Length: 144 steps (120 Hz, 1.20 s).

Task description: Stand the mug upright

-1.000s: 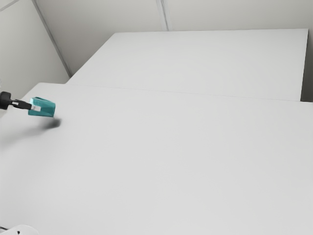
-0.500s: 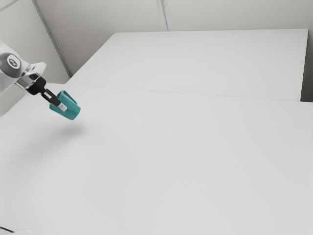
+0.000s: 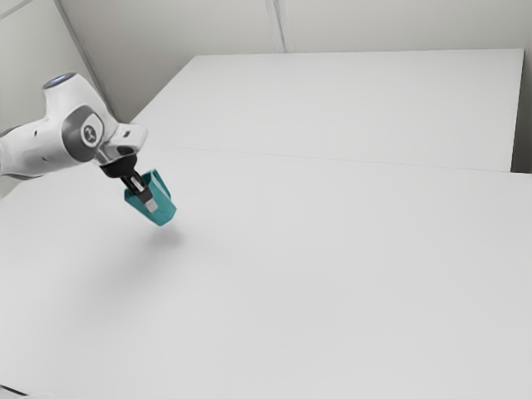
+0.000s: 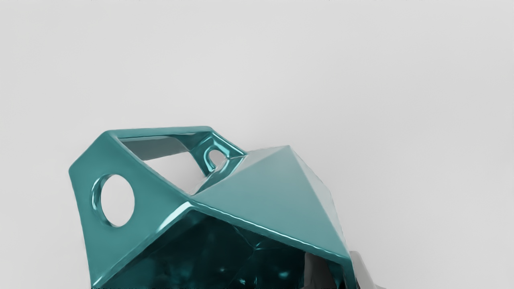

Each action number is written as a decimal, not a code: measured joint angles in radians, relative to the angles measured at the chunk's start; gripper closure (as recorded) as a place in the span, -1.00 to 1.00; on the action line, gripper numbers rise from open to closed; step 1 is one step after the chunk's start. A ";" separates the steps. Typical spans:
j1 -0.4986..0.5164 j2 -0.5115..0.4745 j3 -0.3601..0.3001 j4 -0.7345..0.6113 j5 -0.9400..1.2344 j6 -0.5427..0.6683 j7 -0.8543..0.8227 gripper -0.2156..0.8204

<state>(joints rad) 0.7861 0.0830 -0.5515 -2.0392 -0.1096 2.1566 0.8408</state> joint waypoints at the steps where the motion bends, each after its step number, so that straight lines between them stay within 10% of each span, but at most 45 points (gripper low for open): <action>1: 0.001 -0.003 -0.005 -0.004 0.002 0.002 -0.006 0.93; 43: -0.050 -0.093 -0.132 -0.121 0.029 0.020 -0.235 0.93; 144: -0.031 -0.105 -0.208 -0.221 0.043 0.060 -0.559 0.92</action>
<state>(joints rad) 0.7555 -0.0218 -0.7593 -2.2600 -0.0666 2.2163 0.2823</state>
